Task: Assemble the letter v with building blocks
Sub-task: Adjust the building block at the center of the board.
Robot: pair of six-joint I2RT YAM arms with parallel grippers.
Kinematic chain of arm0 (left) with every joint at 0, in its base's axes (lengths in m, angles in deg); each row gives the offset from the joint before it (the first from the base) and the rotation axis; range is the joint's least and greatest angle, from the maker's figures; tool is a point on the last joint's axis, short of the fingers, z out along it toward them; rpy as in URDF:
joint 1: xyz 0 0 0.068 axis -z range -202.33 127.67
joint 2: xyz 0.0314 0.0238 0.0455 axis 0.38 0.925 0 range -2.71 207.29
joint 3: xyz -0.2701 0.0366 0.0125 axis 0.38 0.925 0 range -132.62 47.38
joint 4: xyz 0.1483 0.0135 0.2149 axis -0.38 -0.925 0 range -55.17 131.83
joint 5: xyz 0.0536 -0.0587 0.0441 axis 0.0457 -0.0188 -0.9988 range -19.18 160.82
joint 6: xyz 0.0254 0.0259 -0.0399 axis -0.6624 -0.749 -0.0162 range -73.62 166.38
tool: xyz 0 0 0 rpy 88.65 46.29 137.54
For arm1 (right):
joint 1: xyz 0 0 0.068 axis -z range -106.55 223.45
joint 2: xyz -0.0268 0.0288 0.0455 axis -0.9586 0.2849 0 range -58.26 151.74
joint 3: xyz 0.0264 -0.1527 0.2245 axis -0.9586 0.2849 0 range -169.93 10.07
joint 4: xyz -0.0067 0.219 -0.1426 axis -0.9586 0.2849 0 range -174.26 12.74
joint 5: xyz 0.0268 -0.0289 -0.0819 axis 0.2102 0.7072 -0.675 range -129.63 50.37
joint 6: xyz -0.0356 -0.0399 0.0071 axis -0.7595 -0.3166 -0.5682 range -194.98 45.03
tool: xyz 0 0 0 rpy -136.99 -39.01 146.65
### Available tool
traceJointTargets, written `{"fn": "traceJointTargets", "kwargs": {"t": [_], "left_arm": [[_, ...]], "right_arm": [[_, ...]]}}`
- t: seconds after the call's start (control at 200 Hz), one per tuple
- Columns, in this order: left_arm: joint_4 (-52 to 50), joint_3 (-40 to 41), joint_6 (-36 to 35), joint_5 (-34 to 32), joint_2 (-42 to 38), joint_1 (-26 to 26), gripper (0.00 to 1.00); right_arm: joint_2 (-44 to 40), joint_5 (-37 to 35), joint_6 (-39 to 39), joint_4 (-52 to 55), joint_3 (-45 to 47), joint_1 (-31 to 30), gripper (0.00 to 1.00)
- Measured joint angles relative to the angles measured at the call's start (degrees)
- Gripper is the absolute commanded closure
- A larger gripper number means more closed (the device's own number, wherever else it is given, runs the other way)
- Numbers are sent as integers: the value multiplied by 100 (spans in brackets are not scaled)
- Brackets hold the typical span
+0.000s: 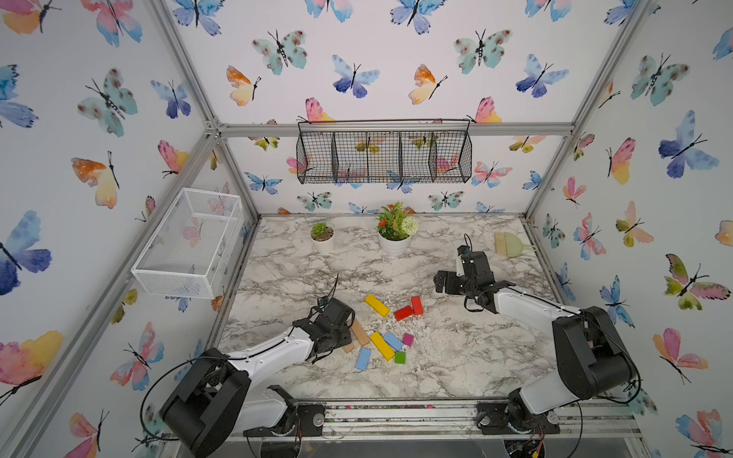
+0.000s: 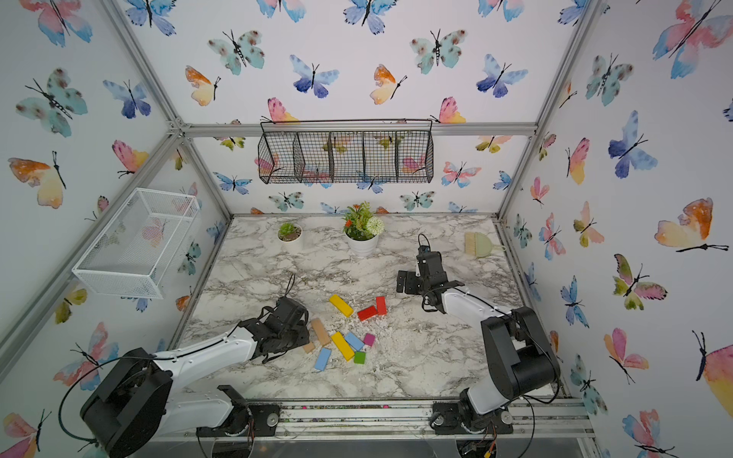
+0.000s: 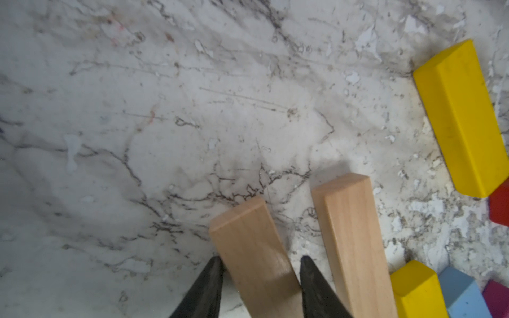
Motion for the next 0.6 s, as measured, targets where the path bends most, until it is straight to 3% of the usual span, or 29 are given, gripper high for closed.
{"fn": "traceJointTargets", "kwargs": {"t": [0.596], "left_arm": [[-133, -164, -20, -105, 195, 0, 76]], "right_arm": [[-140, -11, -2, 96, 74, -26, 2]]}}
